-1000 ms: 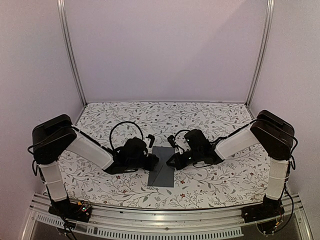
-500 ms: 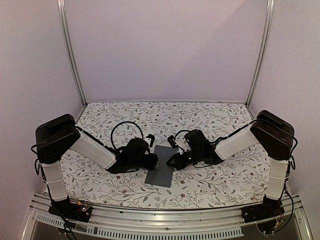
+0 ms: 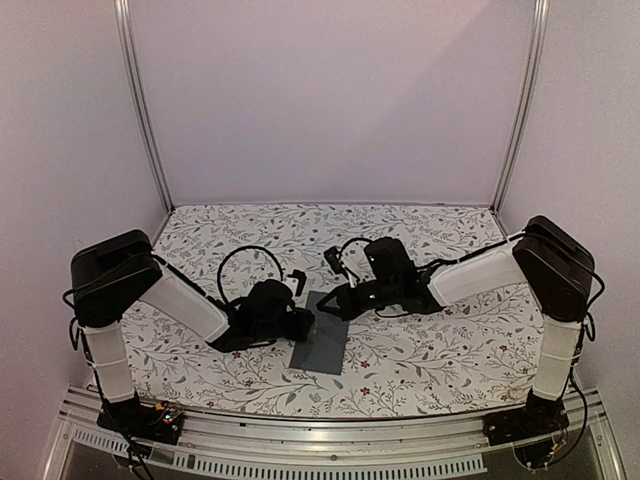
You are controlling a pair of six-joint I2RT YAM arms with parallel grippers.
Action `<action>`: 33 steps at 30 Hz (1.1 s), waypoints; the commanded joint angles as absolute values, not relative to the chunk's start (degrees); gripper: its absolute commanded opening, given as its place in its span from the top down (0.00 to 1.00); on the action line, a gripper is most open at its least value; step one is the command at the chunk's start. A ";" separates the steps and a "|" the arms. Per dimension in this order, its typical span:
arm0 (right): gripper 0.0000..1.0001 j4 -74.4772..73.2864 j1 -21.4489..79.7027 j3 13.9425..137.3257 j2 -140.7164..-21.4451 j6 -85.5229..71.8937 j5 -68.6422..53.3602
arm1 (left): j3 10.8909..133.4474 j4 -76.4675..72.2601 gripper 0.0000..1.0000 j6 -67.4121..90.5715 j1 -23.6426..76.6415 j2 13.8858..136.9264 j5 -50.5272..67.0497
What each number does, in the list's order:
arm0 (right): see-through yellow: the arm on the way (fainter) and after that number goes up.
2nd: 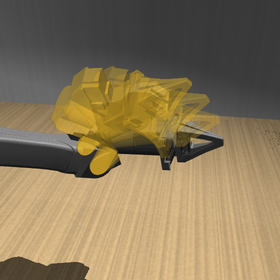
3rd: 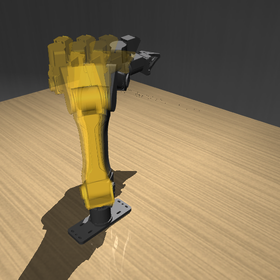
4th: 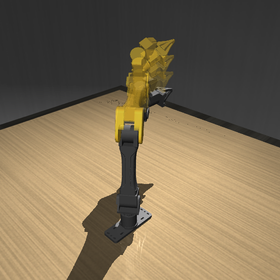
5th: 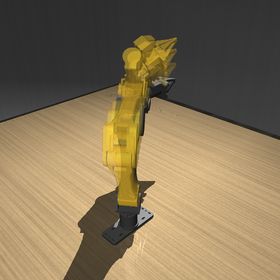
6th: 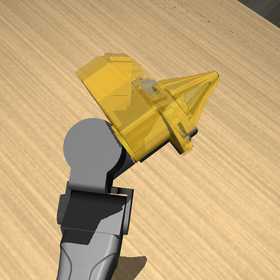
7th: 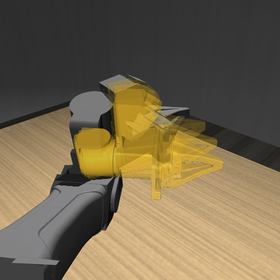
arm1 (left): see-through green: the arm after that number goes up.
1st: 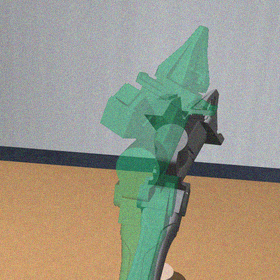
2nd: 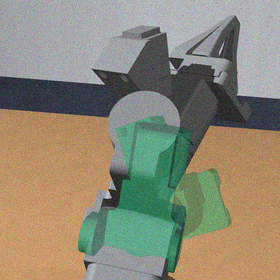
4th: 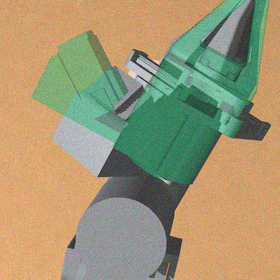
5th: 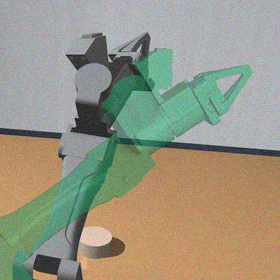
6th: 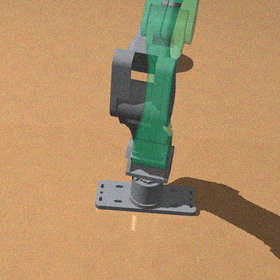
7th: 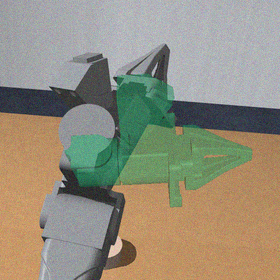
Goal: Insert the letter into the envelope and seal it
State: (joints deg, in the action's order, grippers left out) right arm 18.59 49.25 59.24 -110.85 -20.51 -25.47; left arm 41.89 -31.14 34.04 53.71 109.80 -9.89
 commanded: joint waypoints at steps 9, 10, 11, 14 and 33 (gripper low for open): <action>1.00 20.79 49.88 62.24 -119.31 -24.01 -28.85 | 39.72 -29.97 1.00 32.92 53.60 110.55 -8.72; 1.00 20.72 49.91 62.25 -119.81 -24.07 -28.98 | 39.77 -29.99 1.00 32.94 53.56 110.62 -8.56; 1.00 20.66 49.93 62.30 -120.30 -24.20 -28.88 | 39.85 -30.09 1.00 32.96 53.53 110.67 -8.44; 1.00 20.36 49.92 62.03 -121.31 -24.26 -28.47 | 39.92 -30.27 1.00 32.94 53.57 110.59 -8.12; 1.00 18.11 49.99 59.75 -123.22 -25.22 -22.08 | 35.97 -25.44 1.00 32.60 57.68 99.28 -7.60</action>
State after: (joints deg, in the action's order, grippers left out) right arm 20.97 49.78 61.10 -120.79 -24.69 -25.23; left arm 36.36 -29.02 32.56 55.20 101.06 -7.03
